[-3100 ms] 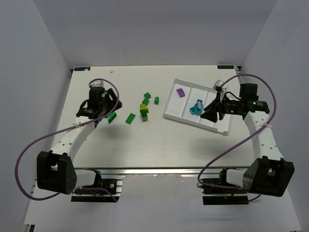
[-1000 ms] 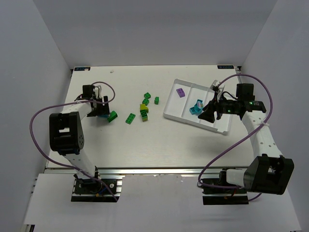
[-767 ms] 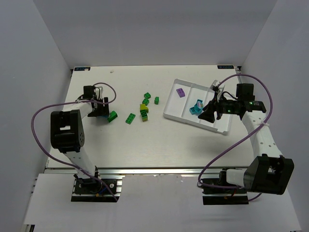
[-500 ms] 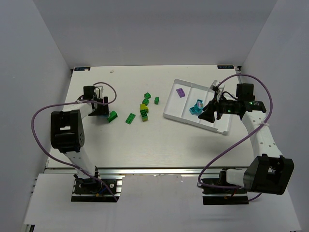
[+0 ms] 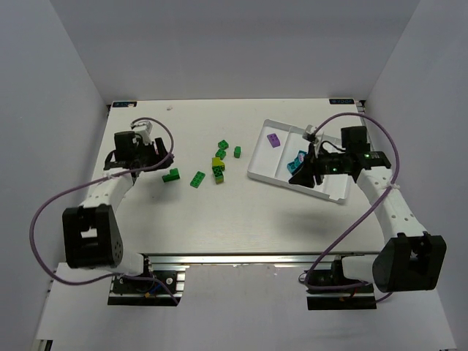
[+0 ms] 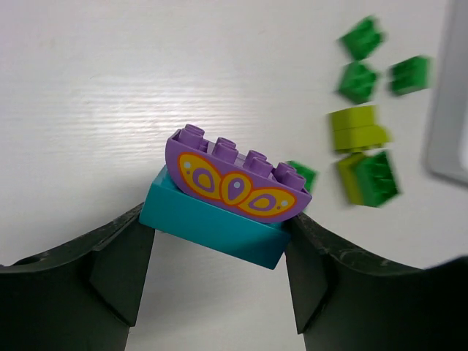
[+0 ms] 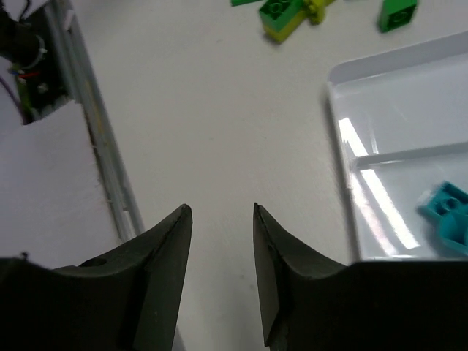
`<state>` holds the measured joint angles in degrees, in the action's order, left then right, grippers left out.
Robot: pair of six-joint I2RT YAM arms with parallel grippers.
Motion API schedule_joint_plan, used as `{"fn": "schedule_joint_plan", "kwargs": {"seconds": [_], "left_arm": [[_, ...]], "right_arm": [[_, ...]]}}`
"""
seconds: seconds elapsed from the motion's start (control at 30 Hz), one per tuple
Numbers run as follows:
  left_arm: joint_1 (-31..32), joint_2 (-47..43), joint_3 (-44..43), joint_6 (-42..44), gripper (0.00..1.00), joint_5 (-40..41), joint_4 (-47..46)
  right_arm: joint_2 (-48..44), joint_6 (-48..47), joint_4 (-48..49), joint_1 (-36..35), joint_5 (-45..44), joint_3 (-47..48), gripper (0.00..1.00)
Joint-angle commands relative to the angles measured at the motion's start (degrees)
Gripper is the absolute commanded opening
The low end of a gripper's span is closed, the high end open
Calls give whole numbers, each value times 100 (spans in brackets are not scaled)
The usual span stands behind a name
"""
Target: Sort the legos into containers by color
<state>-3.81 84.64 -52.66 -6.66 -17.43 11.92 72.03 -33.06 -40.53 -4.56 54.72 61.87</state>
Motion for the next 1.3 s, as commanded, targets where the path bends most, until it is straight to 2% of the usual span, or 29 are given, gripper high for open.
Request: {"fn": "schedule_joint_plan", "kwargs": {"seconds": [0.0, 0.07, 0.13, 0.2, 0.23, 0.3, 0.37, 0.53, 0.77, 1.27], "left_arm": [[161, -729, 308, -626, 32, -1129, -497], [267, -1035, 467, -1038, 32, -1569, -787], [609, -1212, 678, -1476, 32, -1807, -1137], [1039, -1441, 871, -1742, 32, -1843, -1446], [1215, -1485, 924, -1960, 32, -1817, -1665], [1740, -1521, 1038, -2198, 32, -1667, -1868], [2259, -1486, 1091, -2261, 32, -1493, -2053], [2903, -1293, 1267, -2393, 32, -1289, -2404], [3589, -915, 978, -2253, 32, -1149, -2396], [3853, -695, 617, -2156, 31, -1061, -2344]], "right_arm": [[83, 736, 124, -544, 258, -34, 44], [197, 1177, 475, -721, 328, -17, 45], [389, 2177, 835, -915, 320, 44, 48], [531, 2898, 1388, -1038, 329, 220, 50], [653, 3806, 1608, -1099, 190, 290, 50], [812, 4681, 1978, -1258, -110, 605, 54], [1023, 5219, 2093, -1433, -556, 843, 56], [1340, 6213, 2199, -1671, -857, 1126, 62], [1322, 6786, 2489, -1926, -1156, 775, 64], [1445, 7006, 2480, -2163, -1411, 379, 63]]}}
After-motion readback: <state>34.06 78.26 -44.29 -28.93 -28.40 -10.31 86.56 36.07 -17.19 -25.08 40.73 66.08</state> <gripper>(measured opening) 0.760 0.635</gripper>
